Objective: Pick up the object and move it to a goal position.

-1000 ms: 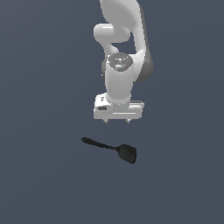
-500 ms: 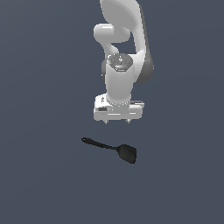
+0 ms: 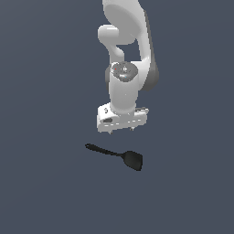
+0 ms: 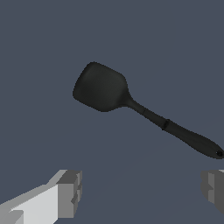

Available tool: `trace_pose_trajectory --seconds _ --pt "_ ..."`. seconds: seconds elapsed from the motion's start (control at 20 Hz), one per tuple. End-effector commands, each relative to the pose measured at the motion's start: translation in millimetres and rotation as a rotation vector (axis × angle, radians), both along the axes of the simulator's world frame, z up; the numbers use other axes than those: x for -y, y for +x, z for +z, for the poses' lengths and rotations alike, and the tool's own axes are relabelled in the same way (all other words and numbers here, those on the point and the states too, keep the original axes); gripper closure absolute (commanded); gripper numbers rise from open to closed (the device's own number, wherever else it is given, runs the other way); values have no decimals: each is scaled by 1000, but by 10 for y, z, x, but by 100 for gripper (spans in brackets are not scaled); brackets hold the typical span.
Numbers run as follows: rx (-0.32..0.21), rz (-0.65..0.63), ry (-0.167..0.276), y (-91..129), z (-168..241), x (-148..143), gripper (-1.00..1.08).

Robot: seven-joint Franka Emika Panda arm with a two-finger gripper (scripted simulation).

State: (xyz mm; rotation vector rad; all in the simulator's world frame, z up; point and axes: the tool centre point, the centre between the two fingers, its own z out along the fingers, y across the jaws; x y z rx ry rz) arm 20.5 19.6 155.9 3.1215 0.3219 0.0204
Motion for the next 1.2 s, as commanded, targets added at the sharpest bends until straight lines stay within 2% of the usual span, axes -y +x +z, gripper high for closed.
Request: trace_pose_trajectory --seconds 0.0,1.15 --pt "-2 59 -3 35 -44 19 -92" --pt "-17 678 -14 381 -522 234 -92"
